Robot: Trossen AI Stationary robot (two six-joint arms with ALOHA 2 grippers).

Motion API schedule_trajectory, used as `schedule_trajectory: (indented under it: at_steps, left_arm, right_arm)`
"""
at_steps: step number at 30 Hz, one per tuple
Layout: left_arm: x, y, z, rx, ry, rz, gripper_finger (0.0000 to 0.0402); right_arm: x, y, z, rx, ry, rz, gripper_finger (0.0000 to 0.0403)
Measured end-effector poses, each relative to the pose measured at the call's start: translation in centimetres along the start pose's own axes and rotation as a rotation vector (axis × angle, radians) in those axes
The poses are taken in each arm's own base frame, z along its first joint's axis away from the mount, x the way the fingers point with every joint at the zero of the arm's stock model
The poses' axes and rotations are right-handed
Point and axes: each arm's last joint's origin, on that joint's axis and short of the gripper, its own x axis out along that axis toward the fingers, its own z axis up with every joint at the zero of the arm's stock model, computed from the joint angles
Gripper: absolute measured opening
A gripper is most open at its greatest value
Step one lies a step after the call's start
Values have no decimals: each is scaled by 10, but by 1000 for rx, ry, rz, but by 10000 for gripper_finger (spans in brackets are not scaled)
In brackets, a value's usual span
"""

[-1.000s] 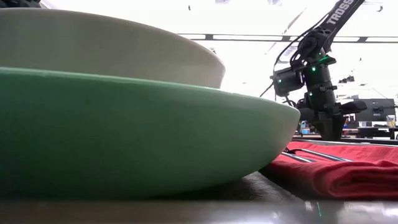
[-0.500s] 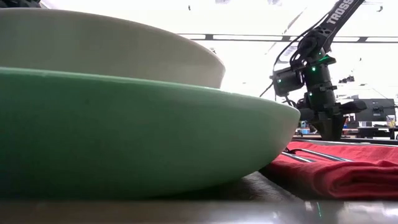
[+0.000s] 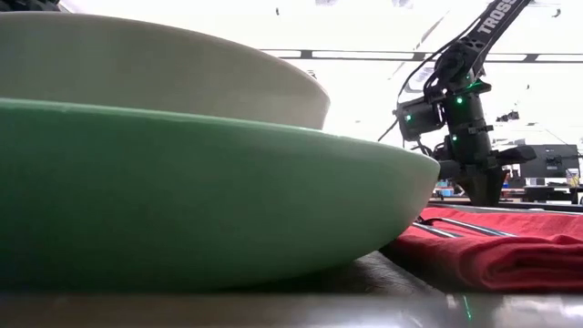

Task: Set up tray
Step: Put the yellow knife on the red napkin

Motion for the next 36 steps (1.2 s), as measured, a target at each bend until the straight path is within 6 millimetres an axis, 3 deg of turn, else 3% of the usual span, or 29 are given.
schedule_trajectory:
  at_steps: [11, 36]
  left_arm:
    - [0, 0, -1, 10, 5, -1, 136]
    - [0, 0, 0, 10, 4, -6, 136]
  right_arm:
    - [-14, -4, -4, 31, -22, 66, 25]
    - [-16, -2, -16, 33, 77, 76, 30]
